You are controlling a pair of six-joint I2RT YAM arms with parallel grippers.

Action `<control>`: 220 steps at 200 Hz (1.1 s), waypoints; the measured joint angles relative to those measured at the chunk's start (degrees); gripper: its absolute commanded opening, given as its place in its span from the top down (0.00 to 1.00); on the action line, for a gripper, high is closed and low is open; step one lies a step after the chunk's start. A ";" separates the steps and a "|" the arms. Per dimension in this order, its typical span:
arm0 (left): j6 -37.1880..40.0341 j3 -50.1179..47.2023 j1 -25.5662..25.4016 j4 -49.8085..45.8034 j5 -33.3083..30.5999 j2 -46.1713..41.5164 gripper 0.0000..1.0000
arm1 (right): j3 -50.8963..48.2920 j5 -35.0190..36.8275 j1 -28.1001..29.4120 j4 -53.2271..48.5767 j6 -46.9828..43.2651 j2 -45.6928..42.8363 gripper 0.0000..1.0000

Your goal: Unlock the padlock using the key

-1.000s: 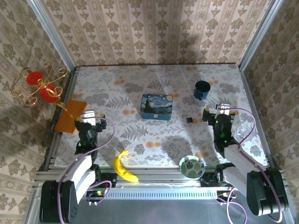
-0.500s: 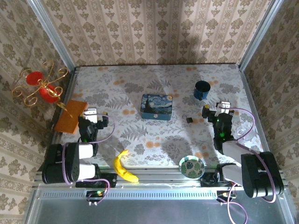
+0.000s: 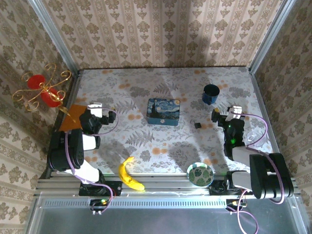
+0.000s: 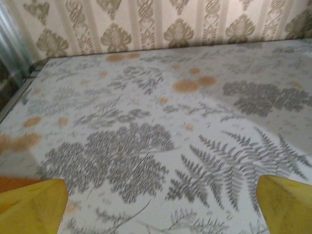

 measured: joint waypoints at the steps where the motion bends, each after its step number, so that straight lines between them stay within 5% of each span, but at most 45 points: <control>1: 0.00 0.00 0.00 -0.09 0.02 0.00 0.00 | -0.02 -0.09 0.00 0.09 0.02 0.13 0.00; 78: 0.17 -0.04 0.00 -2.84 1.11 0.00 0.00 | 0.13 -8.17 -1.44 9.99 0.26 15.82 0.00; 134: 0.20 -0.04 0.00 -3.19 1.11 0.00 0.00 | 11.43 -11.39 -0.50 -0.37 -0.76 15.91 0.00; 220: 0.39 -0.04 -0.33 -3.26 1.11 0.00 0.00 | 11.67 -16.39 -0.28 -4.26 -3.13 15.78 0.00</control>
